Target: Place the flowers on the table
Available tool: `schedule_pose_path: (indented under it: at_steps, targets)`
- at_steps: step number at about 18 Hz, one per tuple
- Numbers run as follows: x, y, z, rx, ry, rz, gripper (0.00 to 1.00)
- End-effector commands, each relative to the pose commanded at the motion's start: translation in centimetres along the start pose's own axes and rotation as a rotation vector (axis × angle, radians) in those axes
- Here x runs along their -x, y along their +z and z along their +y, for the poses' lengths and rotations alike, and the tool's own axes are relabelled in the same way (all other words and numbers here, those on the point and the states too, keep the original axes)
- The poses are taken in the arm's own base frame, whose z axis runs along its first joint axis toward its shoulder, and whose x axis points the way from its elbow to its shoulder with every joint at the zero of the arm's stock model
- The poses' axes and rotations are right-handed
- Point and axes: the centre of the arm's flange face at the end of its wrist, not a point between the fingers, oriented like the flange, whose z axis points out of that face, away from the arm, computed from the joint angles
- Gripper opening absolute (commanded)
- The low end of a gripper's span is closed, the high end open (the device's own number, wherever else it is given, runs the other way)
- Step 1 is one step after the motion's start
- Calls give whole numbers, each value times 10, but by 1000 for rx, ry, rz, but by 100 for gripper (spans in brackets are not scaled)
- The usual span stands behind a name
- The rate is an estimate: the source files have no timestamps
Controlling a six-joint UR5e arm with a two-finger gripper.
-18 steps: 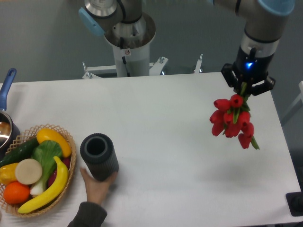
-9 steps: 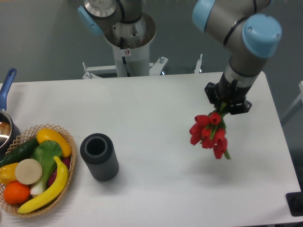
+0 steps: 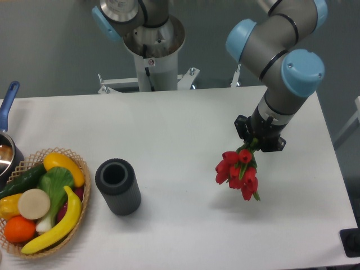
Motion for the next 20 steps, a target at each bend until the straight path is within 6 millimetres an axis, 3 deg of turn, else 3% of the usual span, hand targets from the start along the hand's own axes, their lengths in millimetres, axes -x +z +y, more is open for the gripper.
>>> schedule_pose_path:
  at_steps: [1,2,3,8,12,15,20]
  targets:
    - [-2,3,0,-3,2,-4,30]
    - [-4,8,1,-5,0,-7,49]
    - [-8,10,2,-9,-1,-17,99]
    - [-30,10,11,-30,9,-89,100]
    - [-28,-6,21,-30,3,-114,100]
    - [-25,-16,17,-38,13,-137,100]
    - [-17,-23,25,-46,-3,-157,100]
